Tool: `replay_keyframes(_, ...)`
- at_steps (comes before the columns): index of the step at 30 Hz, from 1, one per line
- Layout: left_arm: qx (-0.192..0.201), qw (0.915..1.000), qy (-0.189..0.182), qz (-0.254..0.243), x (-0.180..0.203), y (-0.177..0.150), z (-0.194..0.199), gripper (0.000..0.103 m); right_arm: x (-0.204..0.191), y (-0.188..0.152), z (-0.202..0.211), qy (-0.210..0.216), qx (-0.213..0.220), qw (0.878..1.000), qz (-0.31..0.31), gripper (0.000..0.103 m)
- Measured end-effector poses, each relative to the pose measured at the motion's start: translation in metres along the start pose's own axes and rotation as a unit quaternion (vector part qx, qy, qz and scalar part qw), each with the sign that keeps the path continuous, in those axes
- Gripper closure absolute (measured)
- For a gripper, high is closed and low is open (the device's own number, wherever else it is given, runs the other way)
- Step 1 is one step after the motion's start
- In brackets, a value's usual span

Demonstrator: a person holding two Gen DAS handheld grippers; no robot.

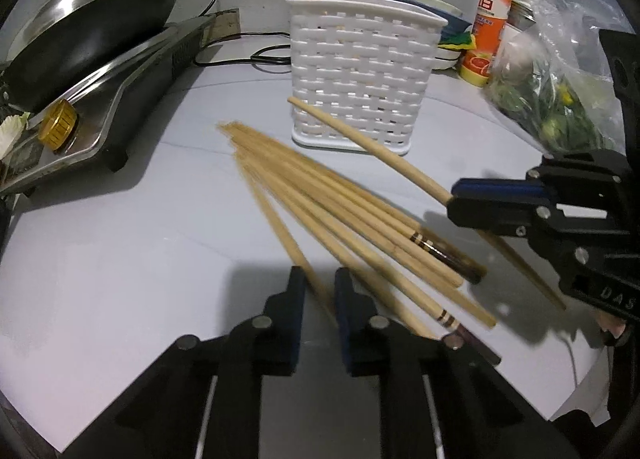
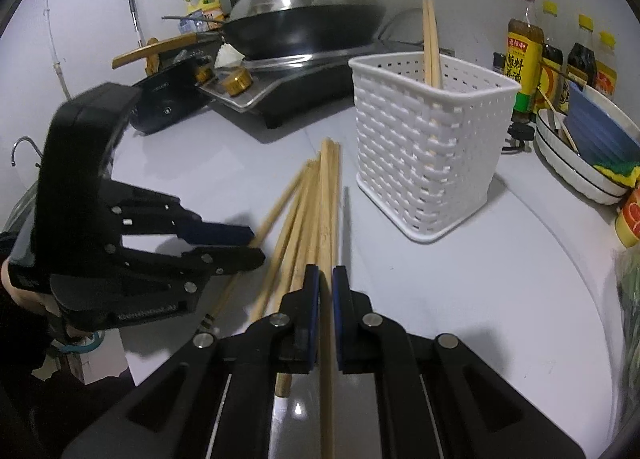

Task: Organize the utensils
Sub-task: 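Grasp a wooden chopstick with the left gripper while the right gripper holds its chopstick, then lift both chopsticks upright and carry them toward the white basket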

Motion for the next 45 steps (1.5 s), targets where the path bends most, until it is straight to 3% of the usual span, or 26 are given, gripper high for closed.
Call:
replay_keyframes(7, 0.01, 0.9988, -0.014, 0.045, -0.016, -0.01, 0.004, 0.095, 0.002, 0.005, 0.01, 0.009, 0.015, 1.0, -0.005, 0.097)
replay_keyframes(12, 0.041, 0.9955, -0.031, 0.08, -0.033, -0.019, 0.02, 0.098, 0.003, 0.009, 0.02, 0.016, 0.026, 1.0, -0.006, 0.097)
replay_keyframes(20, 0.077, 0.9929, -0.031, 0.085, -0.041, -0.019, 0.046, 0.098, 0.009, 0.027, 0.043, 0.005, 0.055, 0.998, -0.006, 0.097)
replay_keyframes(29, 0.123, 0.9886, -0.044, 0.075, -0.042, 0.004, 0.074, 0.098, 0.019, 0.051, 0.074, -0.008, 0.093, 0.996, -0.009, 0.097)
replay_keyframes(34, 0.129, 0.9872, -0.047, 0.081, -0.05, 0.016, 0.073, 0.098, 0.03, 0.071, 0.095, -0.017, 0.118, 0.993, -0.012, 0.097)
replay_keyframes(38, 0.136, 0.9841, -0.066, 0.092, -0.059, 0.021, 0.075, 0.098, 0.038, 0.086, 0.106, -0.02, 0.131, 0.991, -0.013, 0.097)
replay_keyframes(45, 0.186, 0.976, -0.072, 0.088, -0.064, 0.037, 0.108, 0.098, 0.053, 0.118, 0.118, -0.01, 0.155, 0.988, -0.019, 0.097)
Point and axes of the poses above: each gripper's, at about its wrist camera, not at the fingertips, and z roughly against the way its jaws point, x to its right, y to its top, the point moved 1 cm from there along -z, roughly the way its jaws point, and after that the axes turned 14 degrees about -x, right-handed, at the moved point
